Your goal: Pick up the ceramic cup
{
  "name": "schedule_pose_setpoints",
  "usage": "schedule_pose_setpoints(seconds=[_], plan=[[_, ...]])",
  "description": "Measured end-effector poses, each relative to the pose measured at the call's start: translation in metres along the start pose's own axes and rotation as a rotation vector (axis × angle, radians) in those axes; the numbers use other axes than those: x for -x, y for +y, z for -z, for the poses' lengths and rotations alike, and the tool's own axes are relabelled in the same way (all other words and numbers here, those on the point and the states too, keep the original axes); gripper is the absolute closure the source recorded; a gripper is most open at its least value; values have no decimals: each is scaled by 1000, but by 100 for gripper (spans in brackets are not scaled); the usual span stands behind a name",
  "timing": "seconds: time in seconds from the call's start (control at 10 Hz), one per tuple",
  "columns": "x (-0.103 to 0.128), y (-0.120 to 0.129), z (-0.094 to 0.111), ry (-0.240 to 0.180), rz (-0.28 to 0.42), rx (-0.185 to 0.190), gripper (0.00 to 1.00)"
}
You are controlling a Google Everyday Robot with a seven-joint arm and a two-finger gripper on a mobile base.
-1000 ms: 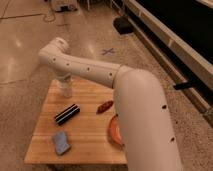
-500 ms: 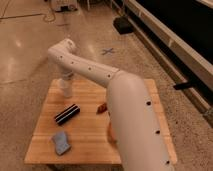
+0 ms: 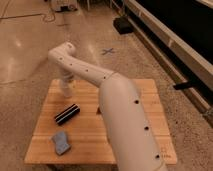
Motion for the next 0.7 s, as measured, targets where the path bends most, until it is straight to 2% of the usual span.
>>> schedule_pose_setpoints(seconds=[0.4,0.5,0.7], plan=[[-3,-2,-25,-4,18,16,21],[-3,-2,-28,-3,23,18,25],[-5,0,-36,0,34,23,45]])
